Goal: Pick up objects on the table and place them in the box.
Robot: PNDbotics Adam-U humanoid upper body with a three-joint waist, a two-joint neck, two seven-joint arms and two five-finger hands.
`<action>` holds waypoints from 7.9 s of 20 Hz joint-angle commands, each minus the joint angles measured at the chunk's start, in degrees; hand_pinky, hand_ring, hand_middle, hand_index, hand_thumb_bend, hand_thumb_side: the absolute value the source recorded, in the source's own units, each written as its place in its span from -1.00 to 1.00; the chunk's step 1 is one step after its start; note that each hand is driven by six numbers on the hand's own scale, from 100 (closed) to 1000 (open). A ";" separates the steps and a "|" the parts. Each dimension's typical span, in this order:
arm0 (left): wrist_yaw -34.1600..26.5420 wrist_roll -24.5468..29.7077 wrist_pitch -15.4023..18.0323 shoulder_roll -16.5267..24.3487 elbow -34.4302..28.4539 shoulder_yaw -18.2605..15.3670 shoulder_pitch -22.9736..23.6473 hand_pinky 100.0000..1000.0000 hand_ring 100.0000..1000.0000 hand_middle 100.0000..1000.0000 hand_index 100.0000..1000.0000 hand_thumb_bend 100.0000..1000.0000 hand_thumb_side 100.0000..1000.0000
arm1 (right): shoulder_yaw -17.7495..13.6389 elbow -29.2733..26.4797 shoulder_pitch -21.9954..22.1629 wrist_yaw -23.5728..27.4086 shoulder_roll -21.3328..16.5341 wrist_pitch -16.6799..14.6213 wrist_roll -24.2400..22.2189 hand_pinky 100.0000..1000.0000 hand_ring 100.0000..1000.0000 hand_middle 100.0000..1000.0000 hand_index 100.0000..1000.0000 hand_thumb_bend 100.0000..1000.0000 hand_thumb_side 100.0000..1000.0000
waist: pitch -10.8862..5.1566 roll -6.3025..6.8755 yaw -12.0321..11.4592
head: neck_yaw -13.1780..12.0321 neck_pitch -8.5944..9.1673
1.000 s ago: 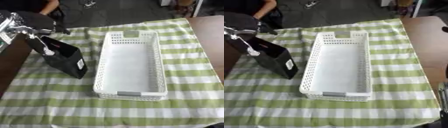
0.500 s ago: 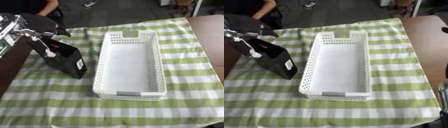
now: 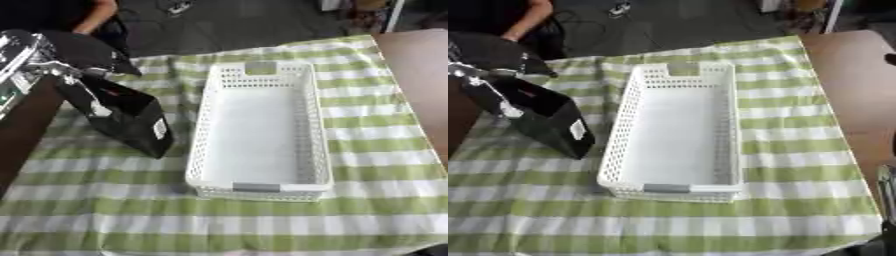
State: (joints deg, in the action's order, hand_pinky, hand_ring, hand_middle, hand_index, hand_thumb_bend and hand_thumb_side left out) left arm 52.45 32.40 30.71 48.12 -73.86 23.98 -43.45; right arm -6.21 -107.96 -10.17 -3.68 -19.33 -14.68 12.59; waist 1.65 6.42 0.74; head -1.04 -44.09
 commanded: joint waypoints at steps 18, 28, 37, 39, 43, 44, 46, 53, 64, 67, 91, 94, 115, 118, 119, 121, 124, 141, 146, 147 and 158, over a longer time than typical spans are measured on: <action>-2.90 11.45 7.97 -0.16 3.10 1.31 -0.11 0.68 0.71 0.63 0.94 1.00 -0.01 | -0.17 -0.52 -0.05 0.35 -1.49 -0.24 -0.57 0.44 0.59 0.66 0.91 -1.00 0.38 | -0.28 0.00 0.48 | -0.48 -0.03; -0.07 10.92 8.96 -3.40 6.97 1.03 -1.38 0.66 0.68 0.60 0.90 1.00 -0.05 | -0.15 -0.58 -0.16 0.67 -1.45 -0.33 -0.77 0.44 0.59 0.66 0.91 -1.00 0.37 | 0.22 -0.05 1.29 | -0.59 -0.03; 2.82 7.06 8.08 -5.38 8.43 0.45 -2.13 -0.37 -0.27 -0.08 0.18 0.20 -0.37 | -0.26 -0.54 -0.37 0.89 -1.38 -0.36 -0.82 0.44 0.60 0.67 0.91 -1.00 0.37 | 0.76 -0.22 1.63 | -0.79 -0.03; 2.34 5.30 6.98 -5.48 8.34 0.13 -2.05 -0.92 -0.68 -0.41 -0.22 -0.48 -0.38 | -0.29 -0.51 -0.36 0.91 -1.36 -0.36 -0.81 0.44 0.60 0.67 0.91 -1.00 0.37 | 0.80 -0.30 1.54 | -0.81 -0.03; -0.14 3.85 4.85 -5.46 8.01 0.06 -1.89 -1.00 -0.85 -0.56 -0.40 -0.58 -0.46 | -0.29 -0.42 -0.40 0.95 -1.30 -0.37 -0.86 0.44 0.60 0.67 0.91 -1.00 0.37 | 0.82 -0.47 1.32 | -0.86 -0.03; -0.56 4.14 4.50 -5.44 7.87 0.11 -1.95 -1.00 -0.86 -0.56 -0.40 -0.58 -0.48 | -0.29 -0.40 -0.40 0.96 -1.30 -0.38 -0.87 0.44 0.60 0.67 0.91 -1.00 0.37 | 0.80 -0.50 1.29 | -0.93 -0.03; -1.22 4.75 4.00 -5.41 7.55 0.15 -2.10 -1.00 -0.86 -0.57 -0.40 -0.58 -0.48 | -0.31 -0.37 -0.38 0.98 -1.28 -0.40 -0.88 0.44 0.60 0.67 0.91 -1.00 0.37 | 0.76 -0.54 1.23 | -1.03 -0.03; -2.27 5.98 2.98 -5.21 7.03 -0.06 -2.30 -1.00 -0.88 -0.57 -0.41 -0.60 -0.49 | -0.34 -0.29 -0.36 1.03 -1.25 -0.43 -0.97 0.44 0.60 0.67 0.91 -1.00 0.37 | 0.68 -0.58 1.09 | -1.05 -0.03; -18.20 5.12 -7.09 -4.43 9.66 -6.66 -0.11 -1.00 -0.96 -0.56 -0.47 -0.82 -0.50 | -0.56 0.04 -0.29 1.20 -0.93 -0.47 -0.92 0.45 0.60 0.67 0.92 -1.00 0.35 | 0.63 -0.95 1.04 | -0.80 -0.03; -19.88 5.00 -9.40 -3.46 8.95 -7.73 0.43 -1.00 -0.96 -0.56 -0.47 -0.72 -0.50 | -0.58 0.21 -0.24 1.28 -0.83 -0.46 -0.94 0.45 0.60 0.67 0.92 -1.00 0.36 | 0.61 -1.00 0.93 | -0.70 -0.03; -12.59 2.62 -11.50 -0.99 3.18 -12.96 -6.64 -1.00 -0.95 -0.58 -0.44 -0.75 -0.56 | -1.52 2.10 0.73 1.55 -0.66 -0.76 -0.93 0.45 0.61 0.67 0.92 -1.00 0.34 | -0.08 -1.19 0.11 | 0.04 1.32; -12.39 3.40 -11.54 -1.02 1.84 -13.08 -8.61 -1.00 -0.94 -0.58 -0.44 -0.75 -0.56 | -1.63 2.32 0.94 1.50 -0.69 -0.77 -0.90 0.45 0.61 0.67 0.92 -1.00 0.33 | -0.29 -1.08 -0.13 | 0.11 1.31; -20.96 9.07 -9.92 -14.03 -7.81 -8.29 -23.81 -1.00 -0.95 -0.58 -0.44 -0.78 -0.53 | -1.49 3.34 1.31 2.04 -0.12 -0.89 -1.57 0.46 0.61 0.68 0.93 -1.00 0.32 | -1.01 -1.14 0.06 | -1.18 1.58; -22.72 9.36 -9.80 -15.70 -9.27 -7.72 -24.67 -1.00 -0.95 -0.58 -0.44 -0.78 -0.52 | -1.35 3.42 1.22 2.18 -0.04 -0.93 -1.79 0.46 0.61 0.68 0.93 -1.00 0.32 | -0.95 -1.20 0.27 | -1.53 1.55; -23.09 9.48 -9.88 -16.02 -9.57 -7.61 -24.82 -1.00 -0.95 -0.58 -0.44 -0.78 -0.52 | -1.33 3.44 1.20 2.22 -0.03 -0.94 -1.85 0.46 0.61 0.68 0.93 -1.00 0.32 | -0.95 -1.22 0.31 | -1.58 1.54; -23.72 9.82 -9.92 -17.04 -10.00 -7.20 -25.12 -1.00 -0.95 -0.58 -0.44 -0.78 -0.52 | -1.26 3.47 1.16 2.31 0.02 -0.97 -1.97 0.46 0.61 0.68 0.93 -1.00 0.32 | -0.95 -1.27 0.52 | -1.90 1.40; -24.27 10.50 -9.95 -18.28 -9.90 -6.55 -25.32 -1.00 -0.95 -0.58 -0.45 -0.78 -0.52 | -1.19 3.55 1.10 2.42 0.07 -0.99 -2.13 0.46 0.61 0.68 0.93 -1.00 0.32 | -0.95 -1.31 0.75 | -2.17 1.27; -25.45 14.18 -8.38 -22.98 -7.65 -2.08 -24.48 -1.00 -0.96 -0.57 -0.45 -0.79 -0.50 | -0.85 3.69 0.78 2.81 0.32 -1.10 -2.76 0.46 0.61 0.68 0.93 -1.00 0.32 | -0.86 -1.38 1.63 | -2.98 0.90; -25.34 15.00 -7.97 -23.75 -6.78 -1.15 -23.67 -1.00 -0.96 -0.57 -0.45 -0.79 -0.50 | -0.82 3.72 0.71 2.90 0.35 -1.11 -2.86 0.46 0.61 0.68 0.93 -1.00 0.31 | -0.78 -1.43 1.89 | -3.09 0.86; -25.00 15.17 -7.79 -23.79 -6.65 -0.96 -23.56 -1.00 -0.96 -0.57 -0.45 -0.79 -0.50 | -0.84 3.72 0.69 2.91 0.35 -1.11 -2.87 0.46 0.61 0.68 0.93 -1.00 0.31 | -0.76 -1.44 1.92 | -3.12 0.82; -23.11 16.39 -5.90 -23.70 -3.97 0.91 -22.23 -1.00 -0.94 -0.55 -0.42 -0.79 -0.47 | -0.89 3.79 0.71 2.99 0.31 -1.14 -2.98 0.46 0.62 0.68 0.94 -1.00 0.31 | -0.58 -1.39 1.86 | -3.24 0.66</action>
State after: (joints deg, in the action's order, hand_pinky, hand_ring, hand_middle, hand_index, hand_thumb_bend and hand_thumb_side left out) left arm 29.06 43.70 19.43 23.82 -77.74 25.11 -64.80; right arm -7.00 -103.70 -8.60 -0.79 -18.62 -15.86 9.81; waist 1.60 5.49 2.69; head -3.58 -43.55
